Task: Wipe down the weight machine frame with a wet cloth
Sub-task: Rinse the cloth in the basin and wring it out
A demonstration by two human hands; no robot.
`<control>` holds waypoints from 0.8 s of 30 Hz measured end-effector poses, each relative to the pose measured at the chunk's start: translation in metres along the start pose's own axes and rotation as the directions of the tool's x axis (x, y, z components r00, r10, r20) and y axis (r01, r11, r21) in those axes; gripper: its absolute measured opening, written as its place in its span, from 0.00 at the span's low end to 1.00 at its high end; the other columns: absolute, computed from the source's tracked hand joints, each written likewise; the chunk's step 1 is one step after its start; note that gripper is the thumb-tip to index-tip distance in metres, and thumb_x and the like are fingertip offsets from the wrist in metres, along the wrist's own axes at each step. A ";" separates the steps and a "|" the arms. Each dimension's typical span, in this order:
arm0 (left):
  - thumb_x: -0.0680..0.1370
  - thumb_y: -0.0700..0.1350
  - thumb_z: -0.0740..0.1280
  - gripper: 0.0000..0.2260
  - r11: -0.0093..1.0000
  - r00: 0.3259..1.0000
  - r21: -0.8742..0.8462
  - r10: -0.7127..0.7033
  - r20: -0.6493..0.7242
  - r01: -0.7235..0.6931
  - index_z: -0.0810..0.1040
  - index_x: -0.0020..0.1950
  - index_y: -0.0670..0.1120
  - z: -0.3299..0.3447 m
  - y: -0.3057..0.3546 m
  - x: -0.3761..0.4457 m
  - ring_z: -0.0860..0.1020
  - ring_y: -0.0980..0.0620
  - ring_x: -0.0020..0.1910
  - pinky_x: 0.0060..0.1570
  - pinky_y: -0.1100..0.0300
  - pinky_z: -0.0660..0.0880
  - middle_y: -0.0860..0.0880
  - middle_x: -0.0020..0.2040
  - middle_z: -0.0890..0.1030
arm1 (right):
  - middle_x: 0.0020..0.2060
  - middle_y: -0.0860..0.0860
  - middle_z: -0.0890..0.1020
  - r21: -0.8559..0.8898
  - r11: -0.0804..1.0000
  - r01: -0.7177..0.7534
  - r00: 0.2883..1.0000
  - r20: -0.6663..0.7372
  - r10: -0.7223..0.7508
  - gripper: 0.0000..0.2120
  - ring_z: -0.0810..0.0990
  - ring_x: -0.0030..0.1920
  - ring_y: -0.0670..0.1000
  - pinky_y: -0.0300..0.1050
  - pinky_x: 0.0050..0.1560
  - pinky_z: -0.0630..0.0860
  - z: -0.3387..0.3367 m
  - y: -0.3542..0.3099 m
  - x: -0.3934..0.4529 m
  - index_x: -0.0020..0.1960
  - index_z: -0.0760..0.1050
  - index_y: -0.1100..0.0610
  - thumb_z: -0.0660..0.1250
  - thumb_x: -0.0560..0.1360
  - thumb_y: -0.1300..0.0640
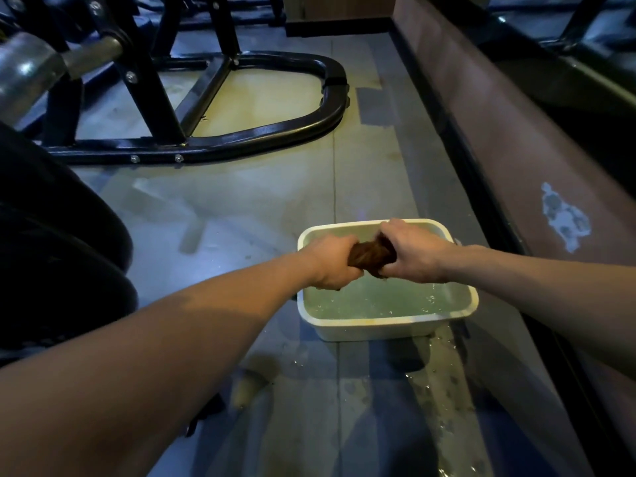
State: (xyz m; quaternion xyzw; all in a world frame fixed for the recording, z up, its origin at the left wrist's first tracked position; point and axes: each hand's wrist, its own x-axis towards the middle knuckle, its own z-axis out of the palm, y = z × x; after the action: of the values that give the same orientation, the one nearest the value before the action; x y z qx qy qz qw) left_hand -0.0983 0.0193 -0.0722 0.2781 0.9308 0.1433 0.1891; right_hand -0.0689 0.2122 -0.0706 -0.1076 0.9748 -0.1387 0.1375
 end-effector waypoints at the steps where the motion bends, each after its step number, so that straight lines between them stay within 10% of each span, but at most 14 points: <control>1: 0.79 0.50 0.71 0.10 0.983 0.997 -0.171 -0.062 0.033 0.067 0.75 0.55 0.49 0.001 -0.002 0.001 0.83 0.46 0.42 0.41 0.52 0.81 0.47 0.45 0.82 | 0.57 0.48 0.75 -0.042 0.999 0.034 0.997 -0.061 -0.037 0.22 0.75 0.53 0.49 0.45 0.53 0.77 0.003 0.003 -0.002 0.64 0.70 0.47 0.75 0.74 0.47; 7: 0.82 0.45 0.67 0.11 0.457 0.906 -0.783 -0.177 0.385 0.422 0.77 0.63 0.44 -0.007 -0.001 -0.006 0.76 0.53 0.33 0.31 0.61 0.77 0.47 0.40 0.79 | 0.79 0.49 0.62 -0.309 0.919 0.244 0.943 -0.147 -0.299 0.48 0.60 0.77 0.54 0.53 0.77 0.62 0.019 0.007 -0.022 0.83 0.50 0.49 0.70 0.74 0.34; 11: 0.81 0.44 0.67 0.12 0.173 0.845 -0.852 0.132 0.518 0.495 0.73 0.63 0.42 -0.019 0.005 -0.011 0.72 0.54 0.33 0.24 0.66 0.68 0.47 0.40 0.78 | 0.63 0.53 0.78 -0.245 0.938 0.245 0.839 -0.432 -0.332 0.34 0.76 0.62 0.56 0.57 0.65 0.75 0.018 0.001 -0.022 0.74 0.67 0.53 0.71 0.74 0.39; 16: 0.80 0.45 0.72 0.10 0.510 0.833 -0.743 0.089 0.547 0.433 0.73 0.56 0.44 -0.027 0.017 -0.013 0.72 0.55 0.32 0.23 0.67 0.66 0.48 0.37 0.75 | 0.52 0.45 0.80 -0.135 0.955 0.264 0.926 -0.240 -0.290 0.15 0.76 0.46 0.47 0.41 0.43 0.71 -0.010 -0.001 -0.014 0.63 0.73 0.49 0.71 0.79 0.58; 20: 0.76 0.46 0.76 0.12 0.977 0.956 -0.176 -0.070 0.285 0.124 0.76 0.53 0.45 -0.024 0.021 -0.010 0.77 0.53 0.32 0.28 0.63 0.71 0.49 0.38 0.78 | 0.42 0.42 0.76 -0.276 0.934 0.227 0.960 -0.097 -0.262 0.08 0.76 0.41 0.45 0.35 0.34 0.65 -0.008 -0.004 -0.015 0.55 0.71 0.47 0.69 0.80 0.50; 24: 0.77 0.46 0.69 0.11 0.936 0.992 0.338 0.116 -0.050 -0.093 0.72 0.57 0.50 -0.014 0.023 -0.015 0.78 0.45 0.45 0.37 0.56 0.67 0.49 0.47 0.78 | 0.35 0.46 0.81 -0.145 0.988 0.050 0.998 0.039 -0.045 0.09 0.80 0.36 0.49 0.43 0.31 0.74 -0.011 -0.015 -0.009 0.43 0.76 0.48 0.70 0.78 0.46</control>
State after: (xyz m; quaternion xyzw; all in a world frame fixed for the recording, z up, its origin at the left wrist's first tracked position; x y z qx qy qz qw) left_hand -0.0823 0.0266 -0.0470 0.3501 0.9315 0.0021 0.0988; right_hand -0.0608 0.2027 -0.0533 -0.1431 0.9769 -0.0684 0.1434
